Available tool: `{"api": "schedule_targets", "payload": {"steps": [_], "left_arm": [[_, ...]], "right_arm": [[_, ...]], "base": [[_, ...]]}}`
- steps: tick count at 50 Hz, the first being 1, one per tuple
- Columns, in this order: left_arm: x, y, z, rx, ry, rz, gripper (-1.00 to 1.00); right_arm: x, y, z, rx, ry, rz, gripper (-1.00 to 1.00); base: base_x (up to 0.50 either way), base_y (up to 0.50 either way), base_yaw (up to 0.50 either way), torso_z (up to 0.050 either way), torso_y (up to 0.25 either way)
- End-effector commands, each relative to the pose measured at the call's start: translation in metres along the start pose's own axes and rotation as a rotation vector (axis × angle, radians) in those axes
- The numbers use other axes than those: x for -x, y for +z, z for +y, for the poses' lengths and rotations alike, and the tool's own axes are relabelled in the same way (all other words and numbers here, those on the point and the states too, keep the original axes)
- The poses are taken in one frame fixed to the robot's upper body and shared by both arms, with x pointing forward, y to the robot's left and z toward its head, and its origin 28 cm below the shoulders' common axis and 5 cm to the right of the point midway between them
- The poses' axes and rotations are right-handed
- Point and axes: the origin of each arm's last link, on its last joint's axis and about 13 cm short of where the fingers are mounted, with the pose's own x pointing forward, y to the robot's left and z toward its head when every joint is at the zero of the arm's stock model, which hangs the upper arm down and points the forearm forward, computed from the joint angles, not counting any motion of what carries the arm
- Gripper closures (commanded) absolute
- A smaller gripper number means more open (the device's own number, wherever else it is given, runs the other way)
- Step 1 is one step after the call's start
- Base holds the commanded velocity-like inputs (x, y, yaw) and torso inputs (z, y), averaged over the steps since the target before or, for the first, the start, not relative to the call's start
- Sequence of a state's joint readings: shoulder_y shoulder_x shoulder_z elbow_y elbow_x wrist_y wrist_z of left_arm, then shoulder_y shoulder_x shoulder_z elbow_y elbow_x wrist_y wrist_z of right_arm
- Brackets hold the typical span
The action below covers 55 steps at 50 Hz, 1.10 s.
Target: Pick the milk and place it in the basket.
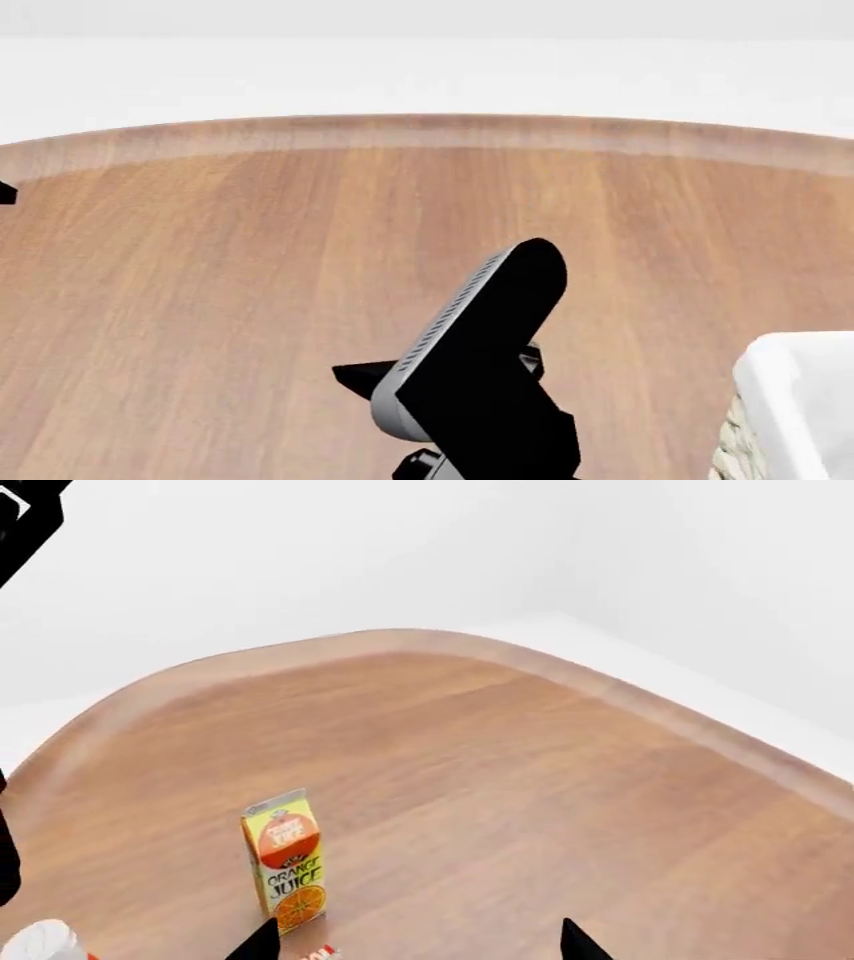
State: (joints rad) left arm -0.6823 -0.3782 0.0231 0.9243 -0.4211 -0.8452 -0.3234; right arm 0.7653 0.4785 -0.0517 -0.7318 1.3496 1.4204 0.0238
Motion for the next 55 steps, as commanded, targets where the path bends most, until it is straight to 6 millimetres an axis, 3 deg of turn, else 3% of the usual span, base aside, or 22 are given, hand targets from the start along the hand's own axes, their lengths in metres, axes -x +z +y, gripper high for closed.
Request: {"api": "schedule_targets", "payload": {"steps": [1, 14, 55], "left_arm": [[0.0, 0.001, 0.0, -0.002, -0.001, 0.0, -1.0], [-0.001, 0.0, 0.0, -0.003, -0.003, 0.0, -1.0], [0.001, -0.003, 0.0, -0.001, -0.005, 0.007, -1.0]], "right_arm": [[-0.007, -0.005, 0.0, 0.002, 0.036, 0.025, -1.0], [-0.02, -0.012, -0.006, 0.019, 0.054, 0.067, -1.0], [-0.058, -0.055, 0.002, -0.021, 0.154, 0.151, -1.0]], "base": [[0.0, 0.0, 0.0, 0.0, 0.0], [0.0, 0.0, 0.0, 0.0, 0.0], [0.0, 0.0, 0.0, 0.0, 0.0]]}}
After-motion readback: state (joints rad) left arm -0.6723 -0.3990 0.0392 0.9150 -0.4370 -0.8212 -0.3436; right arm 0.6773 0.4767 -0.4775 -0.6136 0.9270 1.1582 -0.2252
